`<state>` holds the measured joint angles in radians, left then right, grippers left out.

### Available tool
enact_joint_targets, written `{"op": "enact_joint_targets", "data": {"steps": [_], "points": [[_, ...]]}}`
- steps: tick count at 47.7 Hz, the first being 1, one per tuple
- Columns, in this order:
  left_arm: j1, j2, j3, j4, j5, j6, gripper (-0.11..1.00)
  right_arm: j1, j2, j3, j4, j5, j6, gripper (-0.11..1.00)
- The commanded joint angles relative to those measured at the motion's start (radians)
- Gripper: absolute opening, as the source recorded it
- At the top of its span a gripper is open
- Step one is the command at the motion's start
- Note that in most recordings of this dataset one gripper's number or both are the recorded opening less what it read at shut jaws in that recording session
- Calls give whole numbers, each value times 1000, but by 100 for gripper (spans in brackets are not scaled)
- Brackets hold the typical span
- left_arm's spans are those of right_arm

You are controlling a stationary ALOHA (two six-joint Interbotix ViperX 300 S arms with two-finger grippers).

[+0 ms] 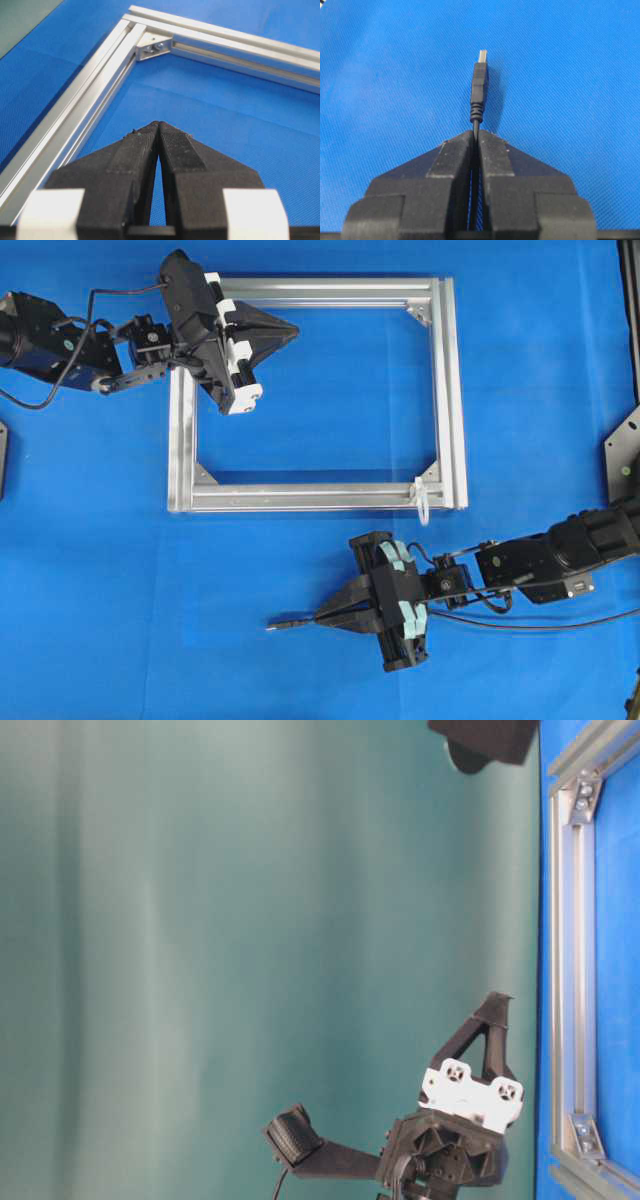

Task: Insert the wire through the string loop located on the right side.
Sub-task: 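Lift the USB cable with the right gripper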

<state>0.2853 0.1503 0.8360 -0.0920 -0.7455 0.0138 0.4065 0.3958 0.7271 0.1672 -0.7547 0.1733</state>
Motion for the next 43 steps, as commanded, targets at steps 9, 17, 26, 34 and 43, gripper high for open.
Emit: {"op": "enact_joint_targets", "data": {"steps": [9, 17, 26, 34, 43], "points": [[5, -32, -15, 3, -5, 2, 0, 2, -152, -17, -3, 100, -9, -3], [5, -32, -15, 3, -5, 2, 0, 2, -235, -18, -5, 179, -48, -3], [3, -32, -12, 3, -5, 0, 0, 2, -268, -26, -5, 210, -75, -3], [5, -32, -12, 3, 0, 0, 0, 2, -268, -25, -5, 210, -75, -3], [5, -34, -12, 3, 0, 0, 0, 2, -268, -25, -5, 210, -77, -3]]}}
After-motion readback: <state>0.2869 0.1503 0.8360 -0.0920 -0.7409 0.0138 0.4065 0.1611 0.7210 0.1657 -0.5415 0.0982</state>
